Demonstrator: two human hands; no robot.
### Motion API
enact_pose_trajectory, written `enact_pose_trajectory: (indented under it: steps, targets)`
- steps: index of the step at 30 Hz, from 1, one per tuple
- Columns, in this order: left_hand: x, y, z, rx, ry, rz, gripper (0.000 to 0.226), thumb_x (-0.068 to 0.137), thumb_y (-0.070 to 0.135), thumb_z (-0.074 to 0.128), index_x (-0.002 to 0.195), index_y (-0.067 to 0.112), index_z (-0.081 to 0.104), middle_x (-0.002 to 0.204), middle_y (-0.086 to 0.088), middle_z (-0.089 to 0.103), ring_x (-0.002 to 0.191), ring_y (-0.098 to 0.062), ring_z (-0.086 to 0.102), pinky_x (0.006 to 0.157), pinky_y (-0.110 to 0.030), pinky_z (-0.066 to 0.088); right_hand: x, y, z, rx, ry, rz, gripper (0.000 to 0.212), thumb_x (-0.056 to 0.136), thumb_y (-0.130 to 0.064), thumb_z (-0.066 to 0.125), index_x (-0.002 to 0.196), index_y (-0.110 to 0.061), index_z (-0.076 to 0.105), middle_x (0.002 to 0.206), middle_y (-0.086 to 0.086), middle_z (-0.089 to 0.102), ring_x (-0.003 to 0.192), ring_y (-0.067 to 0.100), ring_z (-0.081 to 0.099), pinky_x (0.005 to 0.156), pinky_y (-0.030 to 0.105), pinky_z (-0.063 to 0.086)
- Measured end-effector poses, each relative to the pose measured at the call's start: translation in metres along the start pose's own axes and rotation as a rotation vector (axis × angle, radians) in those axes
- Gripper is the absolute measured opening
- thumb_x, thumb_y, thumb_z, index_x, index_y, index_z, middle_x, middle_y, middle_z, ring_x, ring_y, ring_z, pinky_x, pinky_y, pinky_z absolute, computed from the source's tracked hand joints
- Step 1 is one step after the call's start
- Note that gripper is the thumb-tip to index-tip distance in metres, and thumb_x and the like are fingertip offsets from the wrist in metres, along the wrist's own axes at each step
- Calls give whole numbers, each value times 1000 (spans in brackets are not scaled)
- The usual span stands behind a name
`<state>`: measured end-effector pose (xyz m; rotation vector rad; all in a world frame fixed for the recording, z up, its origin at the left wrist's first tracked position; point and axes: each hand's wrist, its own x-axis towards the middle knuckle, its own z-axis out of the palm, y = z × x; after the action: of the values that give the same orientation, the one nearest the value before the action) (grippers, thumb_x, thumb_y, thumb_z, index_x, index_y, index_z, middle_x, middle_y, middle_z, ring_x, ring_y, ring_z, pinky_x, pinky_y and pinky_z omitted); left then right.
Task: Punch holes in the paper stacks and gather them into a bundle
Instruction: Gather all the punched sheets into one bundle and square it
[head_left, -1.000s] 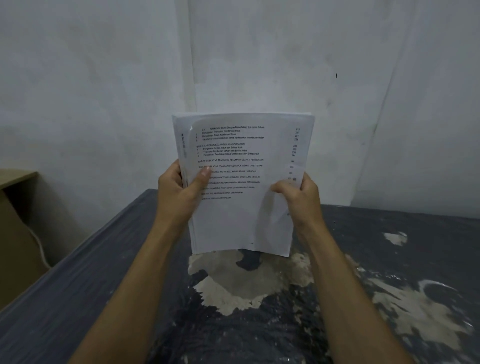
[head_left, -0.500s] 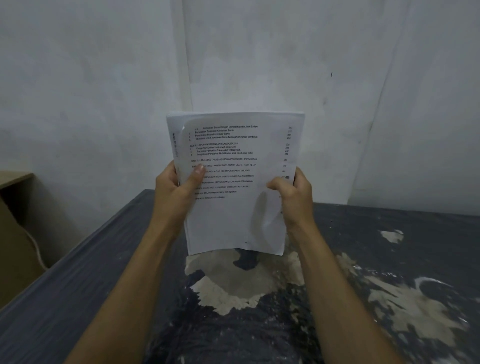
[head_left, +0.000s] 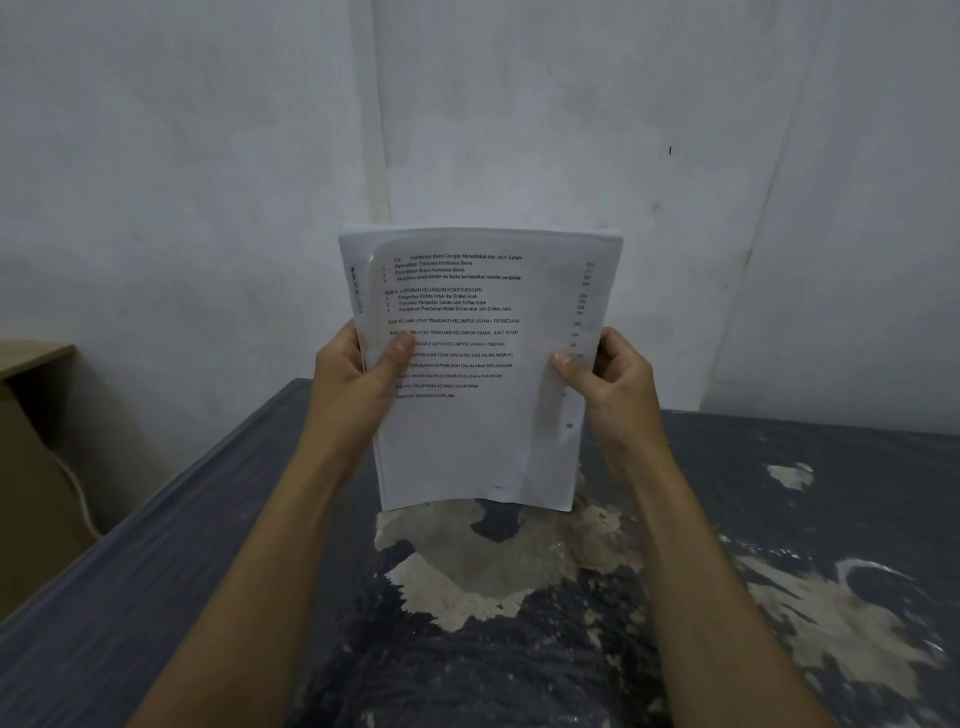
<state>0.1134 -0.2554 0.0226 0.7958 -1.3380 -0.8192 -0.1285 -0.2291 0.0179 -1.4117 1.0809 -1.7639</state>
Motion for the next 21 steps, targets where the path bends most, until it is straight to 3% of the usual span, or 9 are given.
enact_pose_trajectory:
  steps: [4, 11, 17, 21]
  targets:
    - [3, 12, -3, 17, -20, 32, 22, 95, 22, 66, 117, 18, 64, 108, 7, 75, 96, -15, 73, 74, -29, 61, 1, -6, 3, -28, -15, -66, 17, 94, -11, 65, 109, -18, 66, 105, -6, 74, 94, 11, 72, 74, 24, 58]
    - [7, 30, -4, 11, 15, 136, 24, 96, 20, 65, 119, 16, 60, 110, 4, 74, 96, -16, 74, 71, -27, 61, 2, -12, 13, -32, 29, -181, 13, 95, -15, 64, 103, -25, 64, 102, -7, 74, 91, 11, 72, 72, 24, 59]
    - [-12, -17, -4, 47, -1, -28, 26, 93, 23, 68, 118, 18, 65, 108, 6, 75, 96, -17, 73, 76, -33, 62, -9, 21, 11, -28, 38, -41, 10, 93, -18, 68, 100, -25, 68, 98, -8, 75, 86, 12, 72, 67, 24, 59]
    - [-14, -33, -2, 76, 30, 8, 32, 94, 22, 65, 124, 10, 63, 116, 0, 73, 98, -17, 73, 80, -38, 62, -15, 36, 8, -76, -27, 44, 18, 89, -17, 72, 99, -31, 68, 94, -19, 74, 83, 4, 71, 62, 18, 56]
